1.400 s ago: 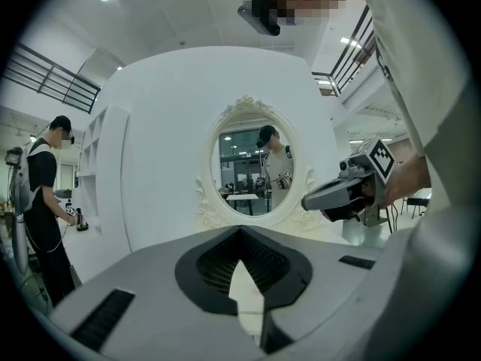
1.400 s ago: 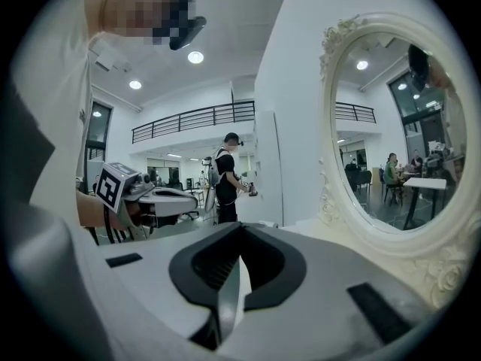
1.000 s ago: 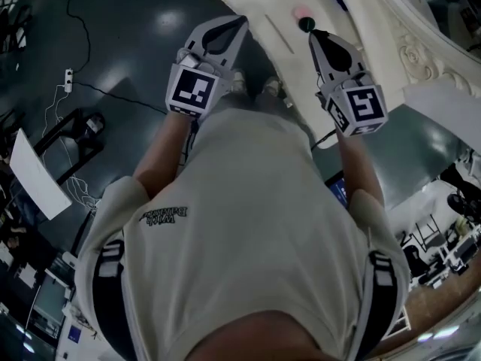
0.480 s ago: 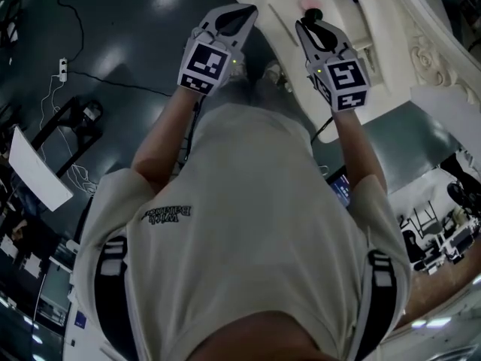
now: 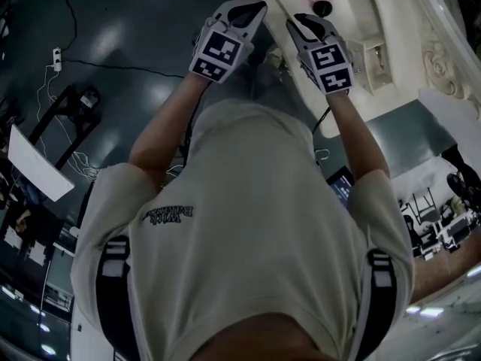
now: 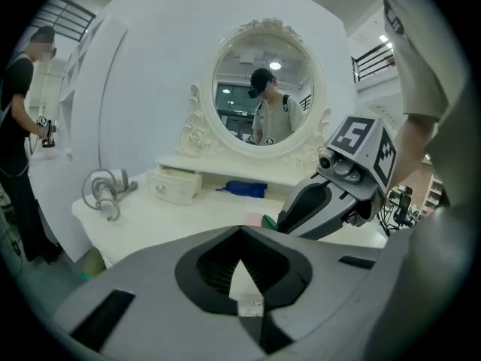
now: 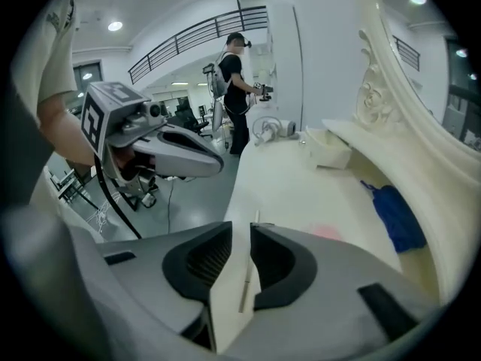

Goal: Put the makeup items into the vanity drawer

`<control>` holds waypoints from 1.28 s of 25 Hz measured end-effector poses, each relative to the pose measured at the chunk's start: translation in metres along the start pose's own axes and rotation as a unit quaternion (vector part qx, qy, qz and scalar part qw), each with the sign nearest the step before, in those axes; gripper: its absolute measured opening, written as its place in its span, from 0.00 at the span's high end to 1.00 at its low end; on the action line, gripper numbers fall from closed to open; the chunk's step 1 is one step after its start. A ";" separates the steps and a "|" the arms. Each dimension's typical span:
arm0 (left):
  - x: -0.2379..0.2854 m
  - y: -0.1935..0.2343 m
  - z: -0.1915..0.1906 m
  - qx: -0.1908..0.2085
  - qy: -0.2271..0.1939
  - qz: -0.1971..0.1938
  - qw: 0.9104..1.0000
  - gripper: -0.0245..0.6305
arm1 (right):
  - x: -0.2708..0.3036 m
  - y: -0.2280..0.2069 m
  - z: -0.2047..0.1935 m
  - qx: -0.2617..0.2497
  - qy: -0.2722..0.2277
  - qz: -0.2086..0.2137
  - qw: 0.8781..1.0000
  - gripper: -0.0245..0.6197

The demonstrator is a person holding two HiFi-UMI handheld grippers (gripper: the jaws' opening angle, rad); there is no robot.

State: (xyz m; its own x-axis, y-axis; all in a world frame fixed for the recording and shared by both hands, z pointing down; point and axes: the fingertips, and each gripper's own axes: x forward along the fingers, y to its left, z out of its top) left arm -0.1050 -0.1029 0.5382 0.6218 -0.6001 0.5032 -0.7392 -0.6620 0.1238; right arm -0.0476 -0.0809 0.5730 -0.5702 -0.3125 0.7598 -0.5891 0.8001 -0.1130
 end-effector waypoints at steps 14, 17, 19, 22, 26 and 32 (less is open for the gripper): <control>0.034 -0.003 -0.081 -0.041 0.085 -0.028 0.995 0.94 | 0.043 -0.009 -0.053 0.003 0.075 -0.001 0.997 0.84; 0.036 -0.005 -0.091 -0.042 0.096 -0.030 0.994 0.94 | 0.047 -0.010 -0.057 0.002 0.080 -0.008 0.997 0.88; 0.036 -0.005 -0.094 -0.041 0.098 -0.031 0.994 0.94 | 0.048 -0.013 -0.056 -0.001 0.079 -0.011 0.997 0.90; 0.036 -0.007 -0.095 -0.042 0.100 -0.032 0.994 0.94 | 0.048 -0.013 -0.054 -0.010 0.078 -0.011 0.997 0.90; 0.037 -0.009 -0.094 -0.045 0.098 -0.031 0.994 0.94 | 0.047 -0.013 -0.056 -0.007 0.073 -0.011 0.997 0.90; 0.034 -0.006 -0.088 -0.040 0.092 -0.024 0.995 0.94 | 0.048 -0.013 -0.054 0.011 0.067 -0.010 0.998 0.91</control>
State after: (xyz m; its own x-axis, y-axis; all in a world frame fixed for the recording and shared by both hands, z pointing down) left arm -0.1027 -0.0798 0.6303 0.6048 -0.4709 0.6423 -0.7322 -0.6460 0.2158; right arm -0.0359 -0.0786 0.6456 -0.4778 -0.2558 0.8404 -0.6126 0.7827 -0.1100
